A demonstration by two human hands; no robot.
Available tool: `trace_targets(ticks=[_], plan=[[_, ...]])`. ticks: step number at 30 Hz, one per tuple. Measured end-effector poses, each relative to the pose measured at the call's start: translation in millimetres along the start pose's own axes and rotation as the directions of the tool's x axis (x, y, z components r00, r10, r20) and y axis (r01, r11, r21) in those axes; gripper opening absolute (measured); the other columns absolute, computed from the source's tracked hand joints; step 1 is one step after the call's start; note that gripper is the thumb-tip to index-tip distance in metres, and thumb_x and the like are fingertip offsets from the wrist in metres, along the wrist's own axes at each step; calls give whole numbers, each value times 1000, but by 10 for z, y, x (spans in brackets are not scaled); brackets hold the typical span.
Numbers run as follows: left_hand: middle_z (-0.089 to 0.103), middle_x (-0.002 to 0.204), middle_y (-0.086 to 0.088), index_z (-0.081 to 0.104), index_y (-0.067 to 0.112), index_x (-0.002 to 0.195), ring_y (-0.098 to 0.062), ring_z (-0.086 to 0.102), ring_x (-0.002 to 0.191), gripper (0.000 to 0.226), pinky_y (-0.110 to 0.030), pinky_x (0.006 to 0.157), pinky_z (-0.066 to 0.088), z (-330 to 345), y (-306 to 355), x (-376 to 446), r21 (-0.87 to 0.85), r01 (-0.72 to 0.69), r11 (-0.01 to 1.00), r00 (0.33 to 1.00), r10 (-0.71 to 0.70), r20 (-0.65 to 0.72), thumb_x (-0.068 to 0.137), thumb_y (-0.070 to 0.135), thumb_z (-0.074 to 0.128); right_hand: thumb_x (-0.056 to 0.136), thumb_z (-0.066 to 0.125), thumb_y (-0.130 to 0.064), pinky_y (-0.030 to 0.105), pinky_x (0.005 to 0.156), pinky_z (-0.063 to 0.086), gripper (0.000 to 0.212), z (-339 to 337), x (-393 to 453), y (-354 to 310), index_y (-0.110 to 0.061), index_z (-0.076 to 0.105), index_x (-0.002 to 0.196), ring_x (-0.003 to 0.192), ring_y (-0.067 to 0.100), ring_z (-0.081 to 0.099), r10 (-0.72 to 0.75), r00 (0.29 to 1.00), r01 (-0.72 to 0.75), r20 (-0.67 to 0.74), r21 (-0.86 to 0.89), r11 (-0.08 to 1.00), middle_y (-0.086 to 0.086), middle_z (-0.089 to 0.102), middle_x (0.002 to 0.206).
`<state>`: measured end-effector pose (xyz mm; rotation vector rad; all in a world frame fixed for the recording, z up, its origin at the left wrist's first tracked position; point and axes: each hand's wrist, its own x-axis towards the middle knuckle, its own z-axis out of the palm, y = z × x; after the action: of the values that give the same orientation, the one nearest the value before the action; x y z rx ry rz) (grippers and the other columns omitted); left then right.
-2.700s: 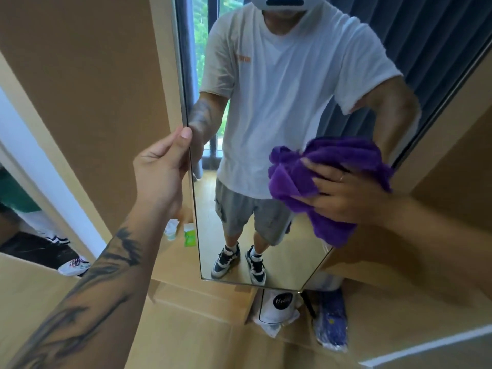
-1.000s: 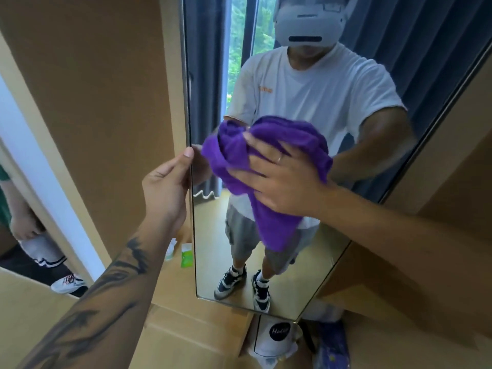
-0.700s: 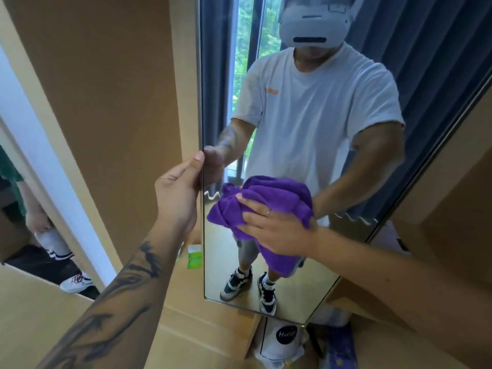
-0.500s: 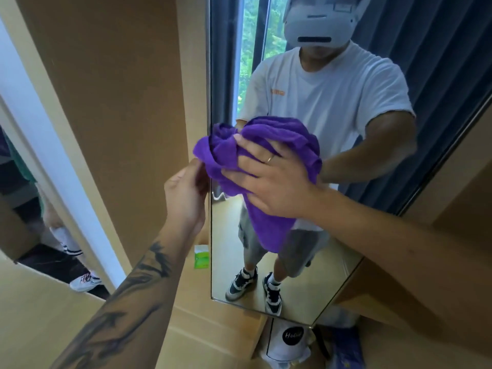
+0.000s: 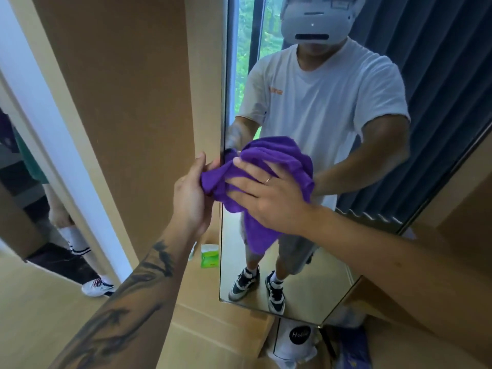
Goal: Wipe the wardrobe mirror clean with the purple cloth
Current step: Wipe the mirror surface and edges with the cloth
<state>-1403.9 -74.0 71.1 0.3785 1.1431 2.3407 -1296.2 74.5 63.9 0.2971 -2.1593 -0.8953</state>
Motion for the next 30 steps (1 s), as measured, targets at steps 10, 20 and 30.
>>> trace_targets(ticks=[10, 20, 30], plan=[[76, 115, -17, 73, 0, 114, -26, 73, 109, 44, -28, 87, 56, -31, 17, -44, 39, 17, 999, 999, -15, -41, 101, 40, 60, 97, 61, -9, 47, 130, 11, 26, -2, -190, -73, -6, 72, 120, 143, 42, 45, -313, 937, 301, 158, 93, 949, 12, 68, 127], [80, 92, -4, 75, 6, 96, -13, 76, 83, 28, -24, 81, 58, 0, -23, -136, 43, -61, 997, 996, 64, -62, 105, 24, 56, 93, 61, -12, 48, 128, 6, 34, 173, -487, -644, -18, 74, 125, 138, 29, 51, -106, 980, 122, 167, -93, 988, -3, 70, 130], [73, 74, -2, 78, 6, 87, -10, 66, 66, 30, -23, 68, 54, 27, -46, -144, 37, -123, 992, 990, 125, -61, 104, 20, 58, 99, 59, -13, 47, 119, 26, 26, -63, -137, -56, -21, 75, 118, 142, 28, 51, 33, 999, -32, -18, 9, 999, -3, 71, 126]])
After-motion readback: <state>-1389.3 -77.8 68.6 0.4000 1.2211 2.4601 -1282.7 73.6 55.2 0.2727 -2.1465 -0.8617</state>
